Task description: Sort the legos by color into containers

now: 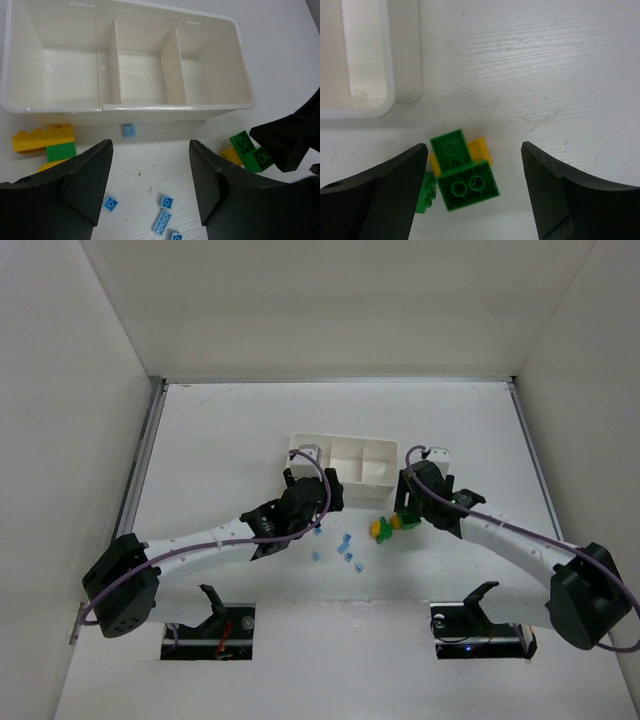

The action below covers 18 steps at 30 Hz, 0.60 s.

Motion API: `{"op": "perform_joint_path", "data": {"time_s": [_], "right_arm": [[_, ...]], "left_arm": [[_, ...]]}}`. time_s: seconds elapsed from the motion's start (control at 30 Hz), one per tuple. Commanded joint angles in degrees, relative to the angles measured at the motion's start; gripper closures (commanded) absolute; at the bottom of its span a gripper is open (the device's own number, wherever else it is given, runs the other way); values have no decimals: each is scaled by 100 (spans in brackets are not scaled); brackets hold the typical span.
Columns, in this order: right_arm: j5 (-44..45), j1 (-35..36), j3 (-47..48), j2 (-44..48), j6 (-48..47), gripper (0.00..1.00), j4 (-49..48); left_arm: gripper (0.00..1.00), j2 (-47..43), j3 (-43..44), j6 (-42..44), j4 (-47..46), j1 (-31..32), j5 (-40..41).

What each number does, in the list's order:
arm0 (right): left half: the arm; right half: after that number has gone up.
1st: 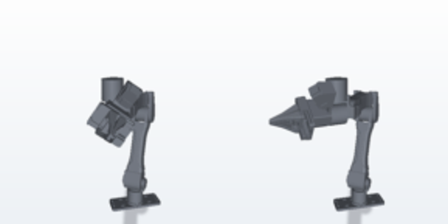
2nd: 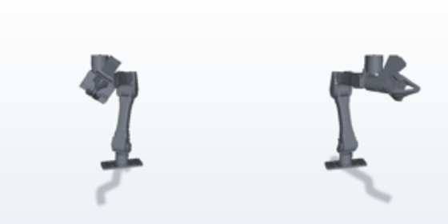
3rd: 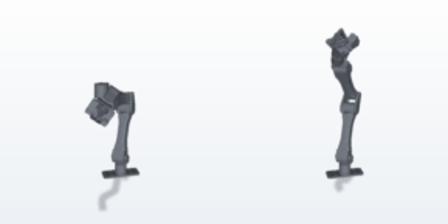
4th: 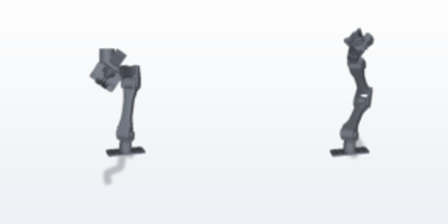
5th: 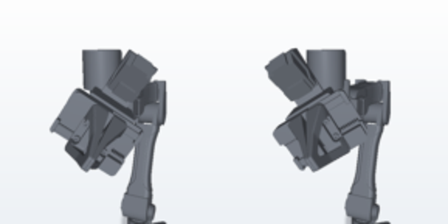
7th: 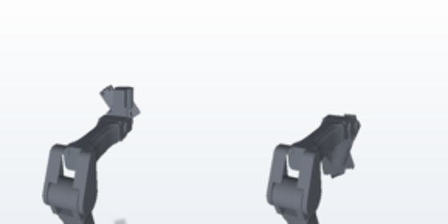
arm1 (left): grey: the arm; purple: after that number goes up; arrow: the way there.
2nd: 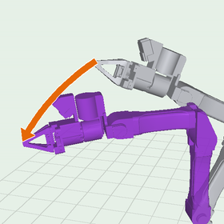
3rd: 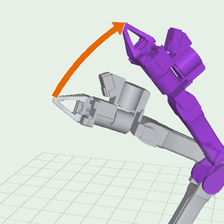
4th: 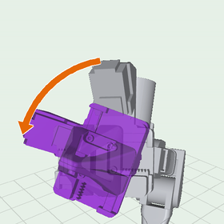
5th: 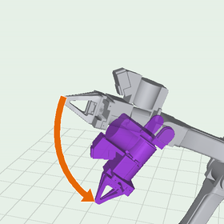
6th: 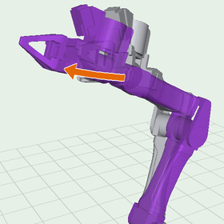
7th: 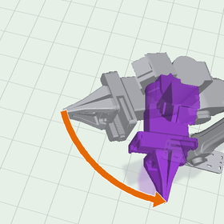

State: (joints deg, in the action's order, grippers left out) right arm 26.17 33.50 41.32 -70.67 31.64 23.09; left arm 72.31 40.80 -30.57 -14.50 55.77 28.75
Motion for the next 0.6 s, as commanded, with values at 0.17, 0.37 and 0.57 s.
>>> {"op": "perform_joint_path", "data": {"time_s": [0.17, 0.37, 0.57], "right_arm": [[-76, 74, -396, 652, 475, 14, 20], [-622, 197, -529, 458, 458, 12, -313], [-877, 188, -432, 64, 326, 18, -622]], "left_arm": [[38, -33, -124, -63, -395, -9, -230], [38, -16, -186, -134, -422, -123, -423], [38, -7, -282, -283, -492, -211, -607]]}}
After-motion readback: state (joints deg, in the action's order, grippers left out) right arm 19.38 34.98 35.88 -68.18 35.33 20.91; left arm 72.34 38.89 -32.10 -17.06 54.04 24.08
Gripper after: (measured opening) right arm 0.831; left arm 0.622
